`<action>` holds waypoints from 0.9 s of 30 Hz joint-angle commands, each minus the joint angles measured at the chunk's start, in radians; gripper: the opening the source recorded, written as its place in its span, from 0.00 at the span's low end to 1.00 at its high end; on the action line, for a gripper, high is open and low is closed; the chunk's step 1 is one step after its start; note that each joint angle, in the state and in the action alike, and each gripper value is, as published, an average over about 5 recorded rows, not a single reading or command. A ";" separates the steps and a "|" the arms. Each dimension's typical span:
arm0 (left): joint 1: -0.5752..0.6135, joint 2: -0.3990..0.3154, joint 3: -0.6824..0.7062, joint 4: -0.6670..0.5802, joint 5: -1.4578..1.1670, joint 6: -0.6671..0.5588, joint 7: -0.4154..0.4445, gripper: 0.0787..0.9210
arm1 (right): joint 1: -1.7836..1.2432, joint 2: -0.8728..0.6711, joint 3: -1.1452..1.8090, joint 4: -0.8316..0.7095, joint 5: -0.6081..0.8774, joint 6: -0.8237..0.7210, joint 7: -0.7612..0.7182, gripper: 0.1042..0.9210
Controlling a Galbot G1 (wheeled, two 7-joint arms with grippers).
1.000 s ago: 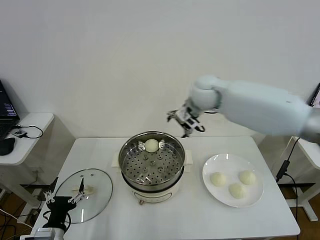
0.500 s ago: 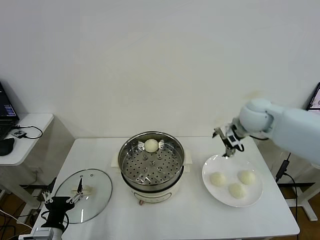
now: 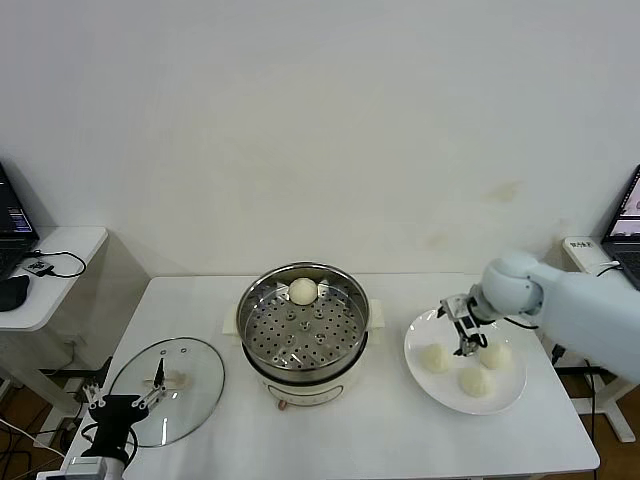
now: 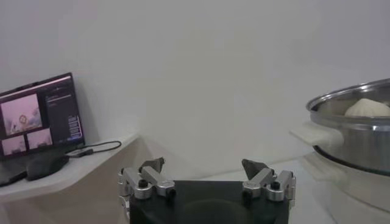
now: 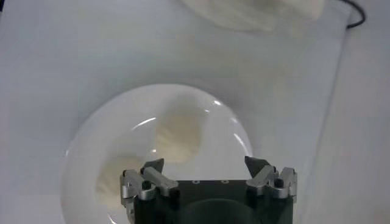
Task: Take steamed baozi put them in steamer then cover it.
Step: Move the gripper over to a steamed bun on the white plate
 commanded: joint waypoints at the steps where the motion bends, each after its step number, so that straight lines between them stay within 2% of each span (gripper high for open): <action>1: 0.003 0.001 -0.003 0.001 0.000 0.000 0.000 0.88 | -0.155 0.043 0.081 -0.078 -0.045 -0.002 0.012 0.88; 8: 0.000 -0.001 -0.001 0.007 0.000 -0.001 0.000 0.88 | -0.186 0.052 0.103 -0.099 -0.055 -0.001 0.020 0.88; 19: -0.003 -0.001 -0.003 0.014 0.000 -0.001 0.000 0.88 | -0.221 0.113 0.147 -0.164 -0.079 0.007 0.040 0.82; 27: -0.003 -0.003 -0.005 0.016 0.000 -0.003 -0.001 0.88 | -0.222 0.129 0.157 -0.182 -0.091 0.002 0.044 0.71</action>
